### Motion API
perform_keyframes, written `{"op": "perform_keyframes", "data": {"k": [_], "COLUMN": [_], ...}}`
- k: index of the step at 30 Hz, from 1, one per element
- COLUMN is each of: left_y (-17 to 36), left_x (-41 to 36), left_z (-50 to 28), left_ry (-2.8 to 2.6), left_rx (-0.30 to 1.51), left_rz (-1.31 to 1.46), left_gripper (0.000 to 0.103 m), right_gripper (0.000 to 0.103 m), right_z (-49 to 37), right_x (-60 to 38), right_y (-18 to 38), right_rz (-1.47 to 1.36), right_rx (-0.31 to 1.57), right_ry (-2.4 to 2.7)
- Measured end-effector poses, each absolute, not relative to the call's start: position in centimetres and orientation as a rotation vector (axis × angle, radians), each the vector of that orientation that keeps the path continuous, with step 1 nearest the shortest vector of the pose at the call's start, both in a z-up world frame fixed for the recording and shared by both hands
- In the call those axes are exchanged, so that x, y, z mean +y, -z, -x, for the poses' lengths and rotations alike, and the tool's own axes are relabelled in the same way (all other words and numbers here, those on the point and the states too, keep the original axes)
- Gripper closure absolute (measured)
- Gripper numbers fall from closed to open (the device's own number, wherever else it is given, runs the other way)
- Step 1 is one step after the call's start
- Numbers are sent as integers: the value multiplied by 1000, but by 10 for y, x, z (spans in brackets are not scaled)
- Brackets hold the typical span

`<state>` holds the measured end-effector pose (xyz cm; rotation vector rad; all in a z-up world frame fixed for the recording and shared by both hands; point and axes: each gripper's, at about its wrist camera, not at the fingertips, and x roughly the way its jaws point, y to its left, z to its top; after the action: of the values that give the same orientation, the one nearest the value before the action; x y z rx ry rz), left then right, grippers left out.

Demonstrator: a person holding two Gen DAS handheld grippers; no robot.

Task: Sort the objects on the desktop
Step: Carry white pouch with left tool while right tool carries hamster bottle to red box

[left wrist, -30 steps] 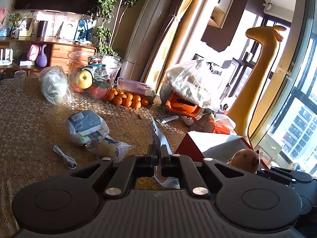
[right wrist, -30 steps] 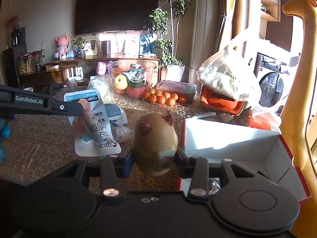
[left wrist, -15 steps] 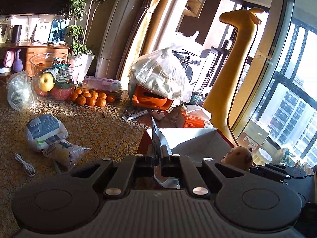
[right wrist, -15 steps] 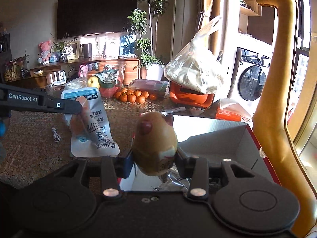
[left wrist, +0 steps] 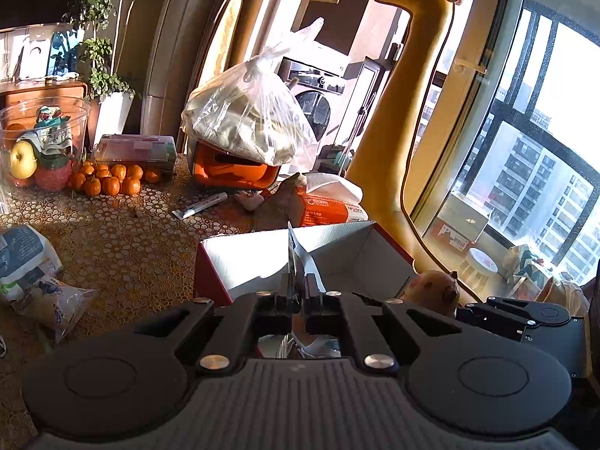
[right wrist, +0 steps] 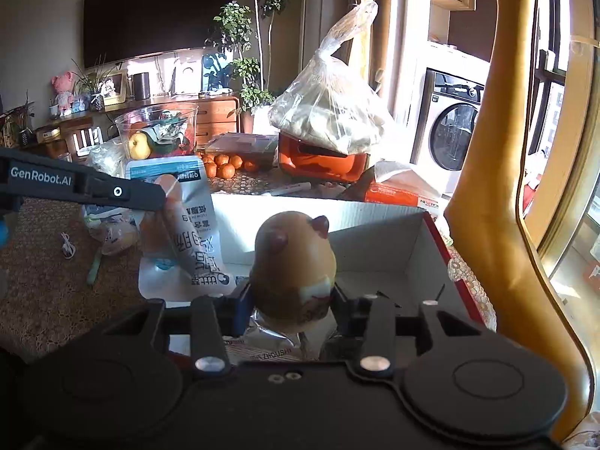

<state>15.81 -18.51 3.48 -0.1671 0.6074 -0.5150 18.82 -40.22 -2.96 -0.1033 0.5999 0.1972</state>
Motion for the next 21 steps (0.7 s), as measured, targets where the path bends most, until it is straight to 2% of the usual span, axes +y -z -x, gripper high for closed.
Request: {"op": "perform_keyframes", "data": {"k": [21], "left_y": [-3], "left_x": [-255], "left_z": [-228], "left_ry": [612], "left_rx": [721], "left_rz": [88], "left_gripper": [99], "right_gripper": [60], "right_z": [-231], "right_x": [-439], "right_y": [63], "right_rz": [138], "right_rx": [773], "right_ry": [-145]}}
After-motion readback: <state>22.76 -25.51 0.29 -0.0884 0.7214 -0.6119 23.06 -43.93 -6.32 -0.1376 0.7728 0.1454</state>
